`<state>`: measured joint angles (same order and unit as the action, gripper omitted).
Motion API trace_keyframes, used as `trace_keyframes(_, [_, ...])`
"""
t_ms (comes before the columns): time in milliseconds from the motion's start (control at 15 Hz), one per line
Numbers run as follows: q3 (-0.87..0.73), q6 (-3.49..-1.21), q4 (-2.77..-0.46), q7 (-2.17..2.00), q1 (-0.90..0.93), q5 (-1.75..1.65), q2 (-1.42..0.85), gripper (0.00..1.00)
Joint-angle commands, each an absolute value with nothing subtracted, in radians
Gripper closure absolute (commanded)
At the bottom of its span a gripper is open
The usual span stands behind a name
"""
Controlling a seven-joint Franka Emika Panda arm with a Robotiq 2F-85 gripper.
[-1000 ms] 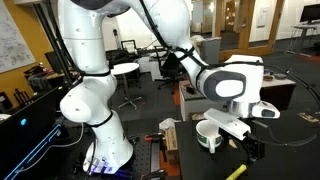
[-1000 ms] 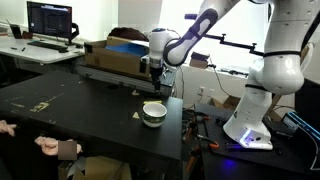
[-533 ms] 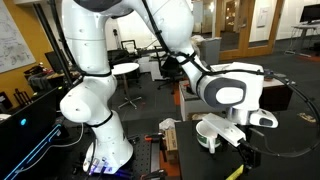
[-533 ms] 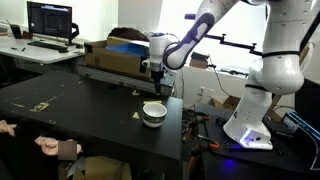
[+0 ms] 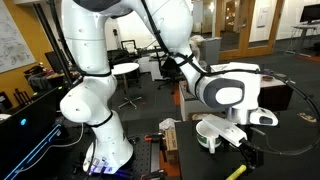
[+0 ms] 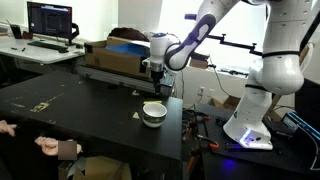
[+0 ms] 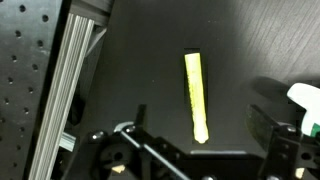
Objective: Put the yellow marker inside the white and green mug
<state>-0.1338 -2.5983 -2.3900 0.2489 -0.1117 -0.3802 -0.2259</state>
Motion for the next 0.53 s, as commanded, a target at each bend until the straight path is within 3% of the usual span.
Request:
trace_keyframes(0, [-0.171,-2.737,-2.479,0.196,-0.109,-0.480,-0.180,0.00])
trace_keyframes(467, [-0.152,-2.999,-2.590,0.290,-0.152,-0.406,-0.208,0.00])
